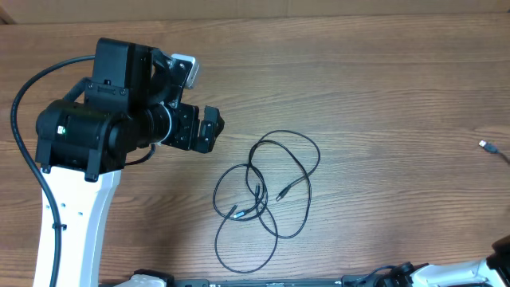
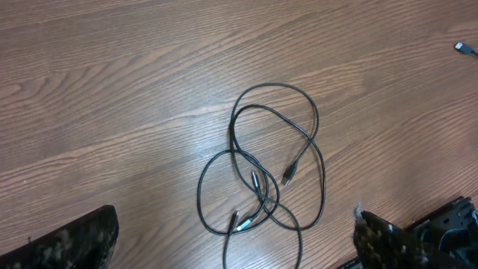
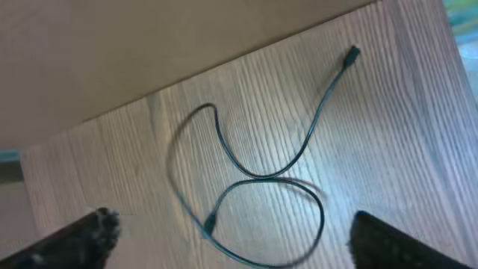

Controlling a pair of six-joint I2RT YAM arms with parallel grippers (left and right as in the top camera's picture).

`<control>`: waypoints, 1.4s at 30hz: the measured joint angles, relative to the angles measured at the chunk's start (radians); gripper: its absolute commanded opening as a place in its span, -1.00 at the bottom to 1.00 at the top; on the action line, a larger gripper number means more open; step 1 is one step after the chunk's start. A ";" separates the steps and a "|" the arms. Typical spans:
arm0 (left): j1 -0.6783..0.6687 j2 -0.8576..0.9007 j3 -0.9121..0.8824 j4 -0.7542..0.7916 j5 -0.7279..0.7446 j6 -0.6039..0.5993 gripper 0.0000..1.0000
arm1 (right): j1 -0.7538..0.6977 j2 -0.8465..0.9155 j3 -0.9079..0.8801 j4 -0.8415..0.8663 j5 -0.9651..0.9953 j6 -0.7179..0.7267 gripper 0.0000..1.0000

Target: Untangle cables

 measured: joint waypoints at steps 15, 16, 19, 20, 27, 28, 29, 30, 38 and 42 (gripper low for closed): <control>0.000 0.000 0.000 0.000 0.000 0.000 1.00 | 0.185 0.000 0.000 -0.008 -0.341 -0.370 1.00; 0.000 0.000 0.000 0.000 0.000 0.000 0.99 | 0.227 0.000 0.000 -0.013 -0.352 -0.397 1.00; 0.000 0.000 0.000 0.000 0.000 0.000 0.99 | 0.363 0.000 -0.001 -0.019 -0.372 -0.461 1.00; 0.000 0.000 0.000 0.000 0.000 0.000 1.00 | 0.410 0.000 -0.002 -0.018 -0.375 -0.483 1.00; 0.000 0.000 0.000 0.000 0.000 0.000 0.99 | 0.822 0.000 -0.148 -0.002 -0.395 -0.598 1.00; 0.000 0.000 0.000 0.000 0.000 0.000 0.99 | 0.889 0.000 -0.185 0.000 -0.406 -0.600 1.00; 0.000 0.000 0.000 0.000 0.000 0.000 1.00 | 0.950 0.000 -0.216 0.000 -0.421 -0.604 1.00; 0.000 0.001 0.000 0.000 0.000 0.000 0.99 | 1.003 0.000 -0.249 0.005 -0.428 -0.607 1.00; 0.000 0.001 0.000 -0.001 0.000 0.000 1.00 | 1.396 0.000 -0.591 0.206 -0.494 -0.621 1.00; 0.000 0.001 0.000 0.000 0.000 0.000 1.00 | 1.527 0.000 -0.711 0.304 -0.616 -0.622 1.00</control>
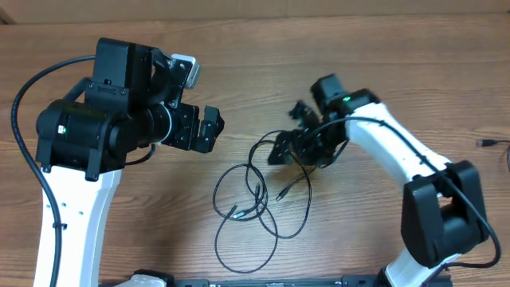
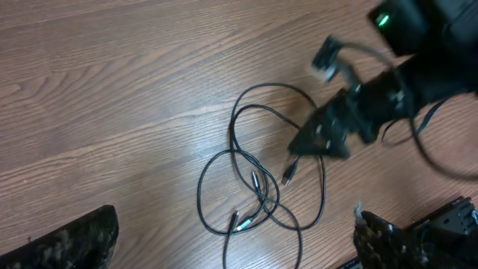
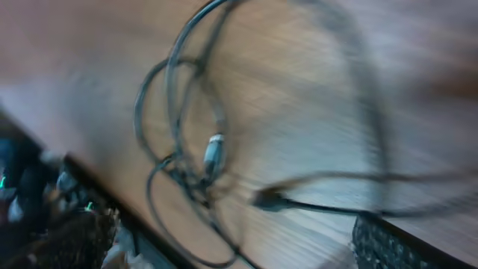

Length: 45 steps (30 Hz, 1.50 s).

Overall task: Untangle cables
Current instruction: 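Lower the right gripper onto the cable loops and grasp one cable, then lift the grasped cable with the right gripper and carry it off right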

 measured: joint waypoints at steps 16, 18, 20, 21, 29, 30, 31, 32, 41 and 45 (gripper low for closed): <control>0.000 0.000 0.000 0.000 0.000 0.000 1.00 | 0.183 0.000 -0.031 0.217 -0.042 0.004 1.00; 0.000 0.000 0.000 0.000 0.000 0.000 1.00 | 0.183 0.000 -0.031 0.217 -0.031 0.004 1.00; 0.000 0.000 0.000 0.000 0.000 0.000 1.00 | 0.183 0.000 -0.032 0.220 -0.025 0.003 1.00; 0.000 0.000 0.000 0.000 0.000 0.000 0.99 | 0.183 0.000 -0.037 0.240 -0.024 0.004 1.00; 0.000 0.000 0.000 0.000 0.000 0.000 0.99 | 0.212 0.000 -0.206 0.443 -0.042 0.004 1.00; 0.000 0.000 0.000 0.000 0.000 0.000 1.00 | 0.216 0.000 -0.217 0.466 -0.048 0.005 1.00; 0.000 0.000 0.000 0.000 0.000 0.000 0.99 | 0.221 0.000 -0.228 0.490 -0.052 0.005 1.00; 0.000 0.000 0.000 0.000 0.000 0.000 1.00 | 0.227 0.000 -0.238 0.506 -0.056 0.005 1.00; 0.000 0.000 0.000 0.000 0.000 0.000 1.00 | 0.314 0.000 -0.261 0.585 -0.106 0.006 -0.92; 0.000 0.000 0.000 0.000 0.000 0.000 0.99 | 0.312 0.000 -0.261 0.580 -0.137 0.005 -0.93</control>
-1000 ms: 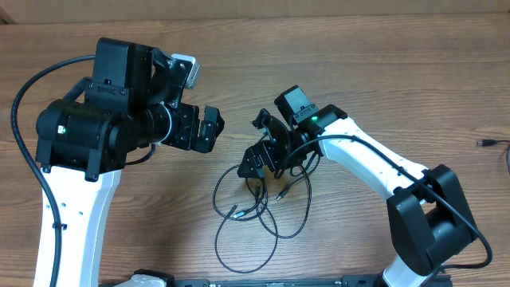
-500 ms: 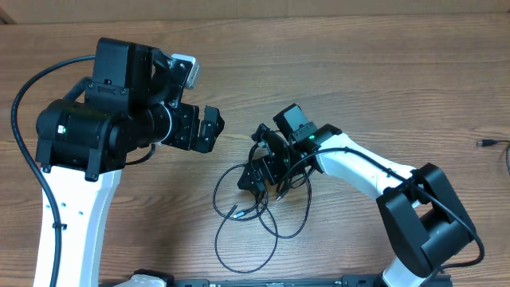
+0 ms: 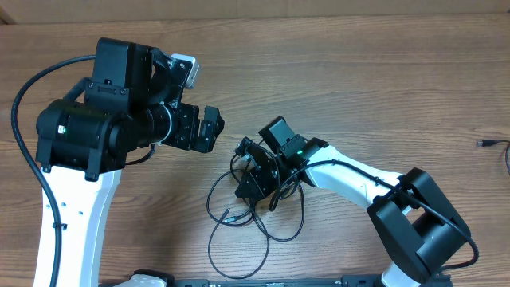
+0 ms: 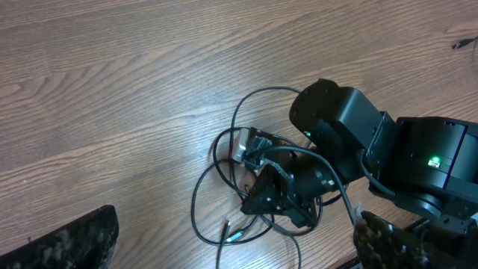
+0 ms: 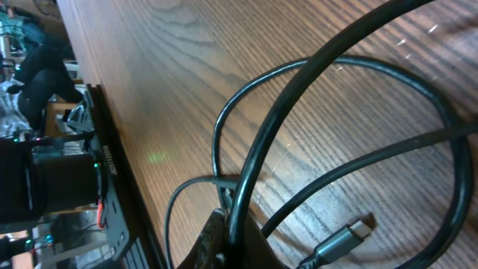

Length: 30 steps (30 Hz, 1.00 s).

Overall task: Untangle cables
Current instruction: 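Lift the grasped cable with the right gripper and carry it off right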

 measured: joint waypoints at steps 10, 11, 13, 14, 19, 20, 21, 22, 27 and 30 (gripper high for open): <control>0.000 0.000 0.000 0.000 0.000 0.000 1.00 | -0.329 -0.002 0.477 -0.686 0.123 -0.001 -0.93; 0.000 0.000 0.000 -0.002 0.000 0.000 0.99 | -0.359 -0.003 0.560 -0.740 0.167 -0.001 -0.93; 0.000 0.000 0.000 0.000 0.000 0.000 1.00 | -0.398 -0.002 0.733 -0.884 0.257 0.000 -0.92; 0.000 0.000 0.000 -0.001 0.000 0.000 1.00 | -0.414 -0.002 0.834 -0.938 0.301 0.001 -0.93; 0.000 0.000 0.000 -0.003 0.000 0.000 0.99 | -0.442 -0.006 1.323 -1.032 0.459 -0.002 -0.92; 0.000 0.000 0.000 -0.003 -0.001 0.000 0.99 | -0.442 -0.006 1.409 -1.025 0.484 -0.002 -0.92; 0.000 0.000 0.000 -0.003 0.000 0.000 0.99 | -0.442 -0.006 1.483 -1.011 0.513 -0.001 -0.92; 0.000 0.000 0.000 -0.003 0.000 0.000 1.00 | -0.442 -0.008 1.544 -0.993 0.543 -0.002 -0.92; 0.000 0.000 0.000 -0.003 0.000 0.000 1.00 | -0.442 -0.014 1.723 -0.862 0.718 0.026 -0.92; 0.000 0.000 0.000 -0.003 0.000 0.000 0.99 | -0.442 -0.015 1.767 -0.781 0.757 0.066 -0.93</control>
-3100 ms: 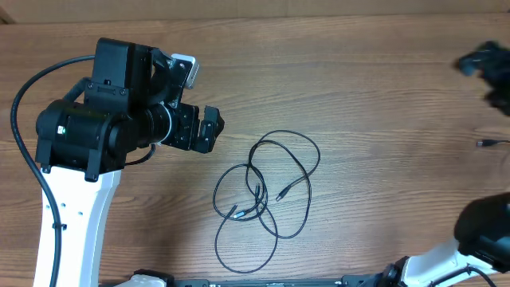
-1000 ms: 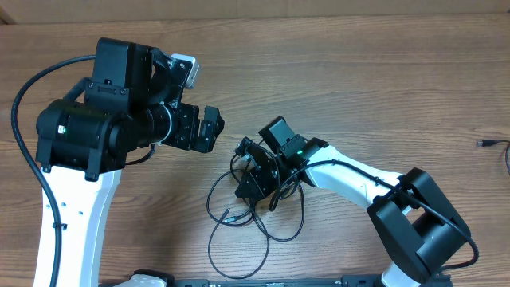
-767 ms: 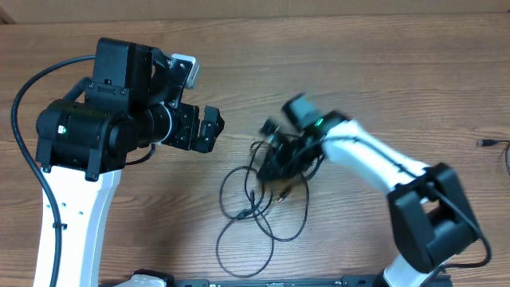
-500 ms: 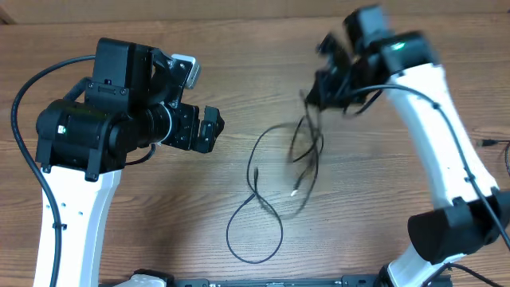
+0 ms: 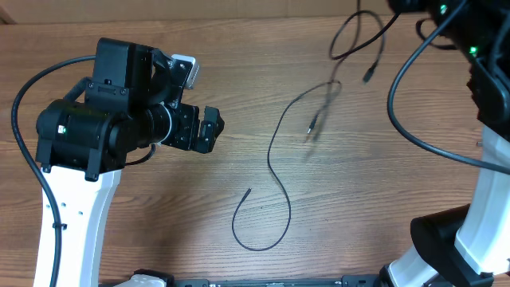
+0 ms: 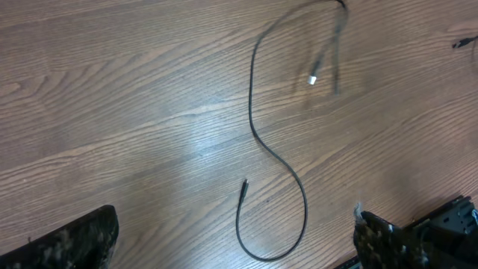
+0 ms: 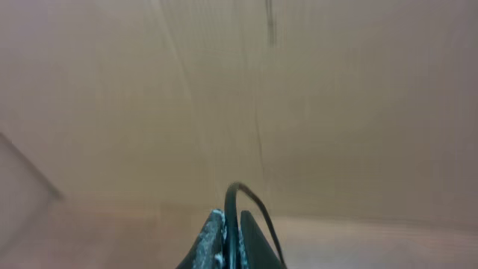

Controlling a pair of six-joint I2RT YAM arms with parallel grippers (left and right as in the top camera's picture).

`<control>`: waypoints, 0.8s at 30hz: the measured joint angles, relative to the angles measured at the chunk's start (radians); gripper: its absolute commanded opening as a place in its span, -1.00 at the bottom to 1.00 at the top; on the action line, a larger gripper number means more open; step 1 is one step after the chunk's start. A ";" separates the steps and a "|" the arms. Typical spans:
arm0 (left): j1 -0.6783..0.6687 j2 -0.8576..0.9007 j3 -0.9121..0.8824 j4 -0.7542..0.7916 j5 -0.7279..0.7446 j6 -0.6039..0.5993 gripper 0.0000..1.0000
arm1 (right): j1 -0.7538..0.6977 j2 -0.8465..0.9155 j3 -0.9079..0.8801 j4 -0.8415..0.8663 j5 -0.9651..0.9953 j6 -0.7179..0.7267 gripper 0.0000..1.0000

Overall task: Untangle cables
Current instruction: 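Lift the grasped cable with the right gripper and carry it off right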

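Observation:
A black cable [image 5: 273, 163] hangs from the top of the overhead view and trails down to the table. Its lower end lies there in an open loop [image 6: 287, 224] with a free tip [image 6: 243, 184]. Higher up, a short hanging loop [image 5: 356, 36] and two plug ends [image 5: 310, 126] dangle, blurred. My right gripper [image 7: 233, 224] is shut on the cable, raised high, and its view is blurred. My left gripper [image 5: 213, 129] is open over the table left of the cable and holds nothing; the left wrist view shows its fingers [image 6: 75, 239] wide apart.
The plug of a separate cable [image 6: 463, 43] lies near the table's far right edge. The right arm [image 5: 486, 88] stands tall along the right side. The left arm's white base [image 5: 72, 231] fills the left side.
My right gripper was low on the tangle, shut on a strand. Now it is raised high with the cable, which is drawn out into one long strand, only its end loop on the table.
The tangled cables first lay in the table's middle with the right arm away over another cable. Then the right gripper was at the tangle's upper right, then shut on a strand within it. Now it is high and the tangle is pulled open. The left arm stayed still.

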 measured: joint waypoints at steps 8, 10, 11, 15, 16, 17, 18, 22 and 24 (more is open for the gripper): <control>0.000 0.000 0.000 0.000 0.000 0.000 1.00 | 0.000 0.000 0.011 0.218 0.182 0.027 -0.92; 0.000 0.000 0.000 0.000 0.000 0.000 1.00 | 0.000 0.000 0.011 0.274 0.277 0.024 -0.92; 0.000 0.000 0.000 0.000 0.000 0.000 1.00 | 0.000 0.000 0.011 0.329 0.348 0.005 -0.93; 0.000 0.000 0.000 0.000 0.000 0.000 1.00 | 0.000 -0.002 0.013 0.498 0.568 -0.163 -0.92; 0.000 0.000 0.000 0.000 0.000 0.000 1.00 | 0.000 -0.002 0.013 0.510 0.598 -0.192 -0.92; 0.000 0.000 0.000 0.000 0.000 0.000 0.99 | 0.000 -0.002 0.013 0.531 0.651 -0.241 -0.92; 0.000 0.000 0.000 0.000 0.000 0.000 1.00 | -0.003 -0.002 0.013 0.531 0.675 -0.259 -0.92; 0.000 0.000 0.000 0.000 0.000 0.000 1.00 | -0.077 -0.002 0.004 0.495 0.730 -0.308 -0.92; 0.000 0.000 0.000 0.000 0.000 0.000 0.99 | -0.136 -0.004 -0.030 0.488 0.746 -0.314 -0.92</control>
